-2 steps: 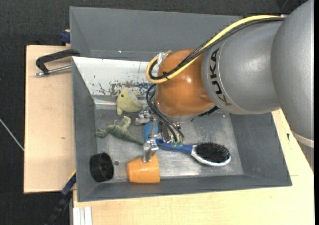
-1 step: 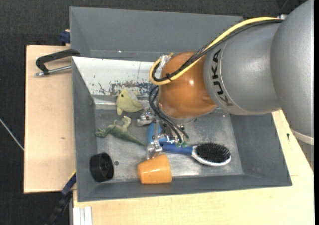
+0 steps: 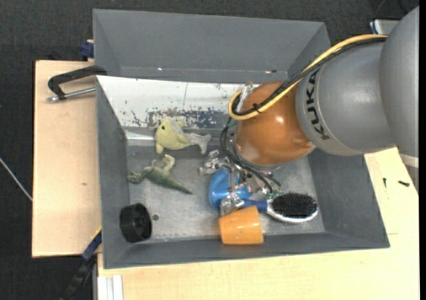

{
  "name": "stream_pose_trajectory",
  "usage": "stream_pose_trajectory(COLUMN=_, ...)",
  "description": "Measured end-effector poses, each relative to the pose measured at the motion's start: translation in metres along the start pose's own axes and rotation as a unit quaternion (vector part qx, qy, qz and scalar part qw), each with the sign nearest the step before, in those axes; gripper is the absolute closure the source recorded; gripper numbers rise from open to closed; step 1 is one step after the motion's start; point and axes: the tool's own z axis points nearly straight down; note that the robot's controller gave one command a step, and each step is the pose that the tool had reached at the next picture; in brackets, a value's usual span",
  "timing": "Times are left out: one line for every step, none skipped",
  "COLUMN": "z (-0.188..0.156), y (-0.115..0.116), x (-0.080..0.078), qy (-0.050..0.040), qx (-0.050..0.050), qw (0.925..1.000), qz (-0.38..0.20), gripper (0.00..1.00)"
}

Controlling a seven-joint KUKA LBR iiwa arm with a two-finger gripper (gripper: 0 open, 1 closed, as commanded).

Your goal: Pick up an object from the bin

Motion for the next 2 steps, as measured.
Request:
stream_pose_trajectory(z=0.001, y=0.006, x=0.006, qy=0.0145, qx=-0.005, qw=0.9999, qz=-0.003, gripper=1.0)
stream_pose_trajectory(z=-0.151, y=-0.008, x=-0.014, qy=0.0176, qx=-0.003, qw=0.9998, qz=-0.006, gripper=1.0)
